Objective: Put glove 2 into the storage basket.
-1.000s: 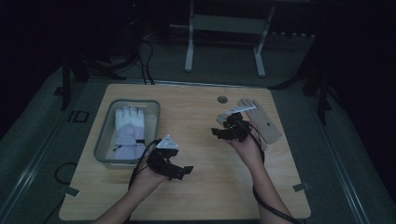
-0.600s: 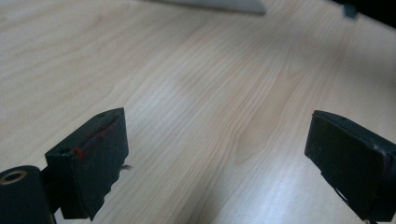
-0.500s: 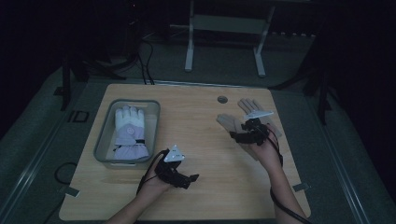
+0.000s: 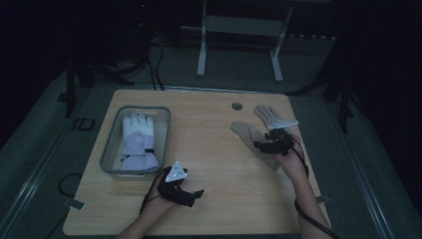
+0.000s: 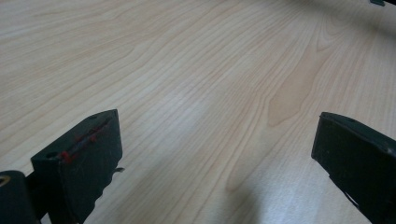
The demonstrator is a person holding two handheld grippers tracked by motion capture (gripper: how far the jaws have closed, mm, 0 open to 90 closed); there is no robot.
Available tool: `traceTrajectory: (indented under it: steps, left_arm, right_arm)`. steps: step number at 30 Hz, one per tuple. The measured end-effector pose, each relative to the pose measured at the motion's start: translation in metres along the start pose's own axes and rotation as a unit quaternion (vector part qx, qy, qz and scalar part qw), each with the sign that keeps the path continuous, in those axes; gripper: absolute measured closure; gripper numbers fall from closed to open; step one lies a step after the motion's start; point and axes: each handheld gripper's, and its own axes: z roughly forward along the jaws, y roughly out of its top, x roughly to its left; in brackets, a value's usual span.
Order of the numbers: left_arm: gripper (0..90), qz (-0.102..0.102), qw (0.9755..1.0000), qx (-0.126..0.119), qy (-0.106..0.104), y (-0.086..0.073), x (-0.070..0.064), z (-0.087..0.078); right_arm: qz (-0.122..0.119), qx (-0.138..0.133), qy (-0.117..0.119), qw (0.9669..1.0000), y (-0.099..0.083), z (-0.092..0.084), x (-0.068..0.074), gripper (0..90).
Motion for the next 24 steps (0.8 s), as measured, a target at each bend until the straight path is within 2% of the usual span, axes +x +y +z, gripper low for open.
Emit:
traceTrajectory:
  steps: [2,3,6,10,15,18,20,21,23,24]
  left_arm:
    - [2.1,0.008,0.9999,0.000,-0.008,0.000,0.001,-0.001]
    - [2.1,0.013,0.9999,0.001,0.000,0.001,0.001,-0.001]
    - [2.1,0.006,0.9999,0.000,-0.009,0.001,0.003,-0.002]
    - [2.1,0.007,0.9999,-0.001,-0.012,-0.001,0.002,0.000]
    - [2.1,0.014,0.9997,0.002,-0.020,-0.003,-0.001,0.002]
    - [2.1,0.015,0.9997,0.001,-0.021,-0.003,-0.002,0.002]
    - [2.1,0.014,0.9996,0.001,-0.025,-0.003,-0.001,0.002]
    - [2.1,0.015,0.9996,0.002,-0.023,-0.003,-0.001,0.002]
    - [2.1,0.014,0.9996,0.000,-0.025,-0.003,-0.001,0.002]
    - [2.1,0.015,0.9996,0.000,-0.025,-0.003,-0.001,0.003]
  right_arm:
    - [0.000,0.006,0.002,1.0000,-0.001,0.004,-0.004,37.1]
    - [0.001,0.010,0.004,0.9999,-0.001,0.007,-0.005,38.0]
    - [-0.014,0.019,0.000,0.9997,-0.002,0.015,-0.006,40.2]
    - [-0.024,0.020,0.001,0.9995,-0.003,0.025,-0.010,41.1]
    - [-0.055,0.032,-0.023,0.9977,-0.006,0.039,-0.017,42.1]
    - [-0.052,0.032,-0.017,0.9980,-0.008,0.046,-0.024,45.4]
    - [-0.055,0.052,-0.007,0.9971,-0.011,0.053,-0.026,50.1]
    - [-0.046,0.045,0.003,0.9979,-0.012,0.053,-0.027,52.3]
    - [-0.020,0.048,0.017,0.9985,-0.013,0.053,-0.030,58.3]
    - [-0.021,0.050,0.018,0.9984,-0.013,0.053,-0.029,64.6]
